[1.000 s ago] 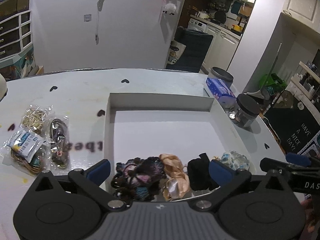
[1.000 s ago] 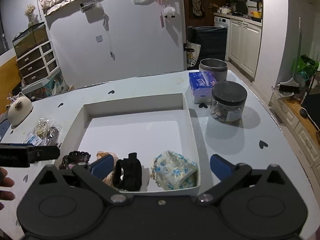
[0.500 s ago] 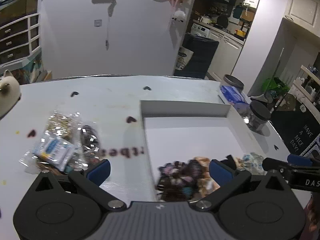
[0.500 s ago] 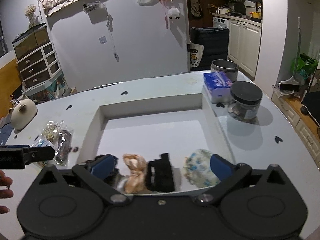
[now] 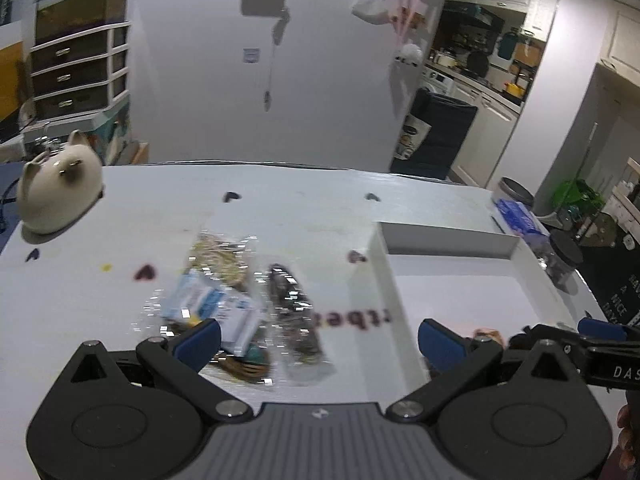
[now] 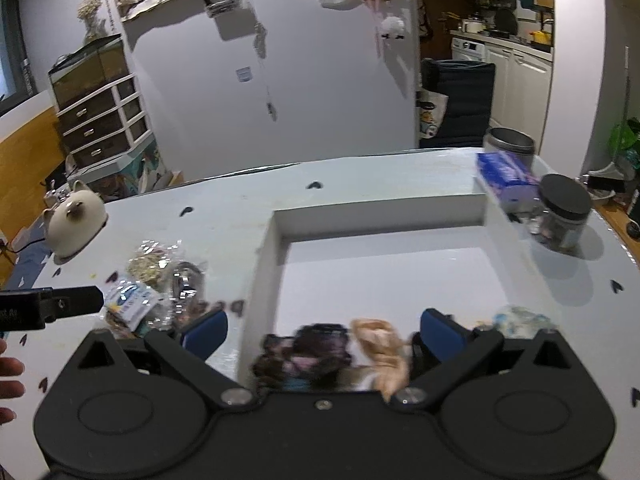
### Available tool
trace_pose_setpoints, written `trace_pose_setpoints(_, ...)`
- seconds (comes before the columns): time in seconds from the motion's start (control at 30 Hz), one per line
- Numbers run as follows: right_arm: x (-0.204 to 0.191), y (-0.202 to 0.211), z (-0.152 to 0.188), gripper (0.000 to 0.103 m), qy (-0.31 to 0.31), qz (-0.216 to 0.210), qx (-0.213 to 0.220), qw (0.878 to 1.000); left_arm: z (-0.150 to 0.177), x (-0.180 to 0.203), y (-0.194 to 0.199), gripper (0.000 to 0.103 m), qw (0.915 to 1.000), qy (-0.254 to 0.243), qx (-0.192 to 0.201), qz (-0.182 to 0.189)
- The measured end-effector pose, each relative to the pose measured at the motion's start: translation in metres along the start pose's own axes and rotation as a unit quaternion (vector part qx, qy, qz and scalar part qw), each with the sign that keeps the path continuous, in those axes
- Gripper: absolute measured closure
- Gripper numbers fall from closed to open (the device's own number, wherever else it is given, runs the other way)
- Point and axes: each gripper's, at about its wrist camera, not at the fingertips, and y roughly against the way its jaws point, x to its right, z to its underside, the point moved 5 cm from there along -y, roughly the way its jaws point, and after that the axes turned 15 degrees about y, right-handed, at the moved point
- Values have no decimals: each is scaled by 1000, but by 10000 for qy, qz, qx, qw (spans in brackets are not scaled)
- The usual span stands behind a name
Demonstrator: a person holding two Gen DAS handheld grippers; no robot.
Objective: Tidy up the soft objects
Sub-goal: 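Open both tools to release the cloth and pouch, then withdraw, then grasp the blue-and-white sachet with the left tool while the right tool grasps the dark cord bag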
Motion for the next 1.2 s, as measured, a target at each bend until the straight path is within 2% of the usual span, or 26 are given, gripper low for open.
trace_pose_setpoints(0.3, -52, -22, -18, 0, 114, -171, -1, 9998, -18, -51, 4, 0, 9998, 68, 154, -122)
trace_pose_setpoints(0.63, -87, -41, -41, 0, 224, -306, -21, 9993, -34, -88, -24, 0, 9990, -315, 177, -277)
trace_pose_setpoints(0.9, -98, -55, -54, 0, 207, -298, -156, 9992, -30, -89, -68, 0, 9923, -1170, 118, -398)
trace_pose_setpoints(1.2, -108, -81, -64, 4, 221, -407, -310, 9984, -18, -84, -111, 0, 9853, -1617, -78, -546)
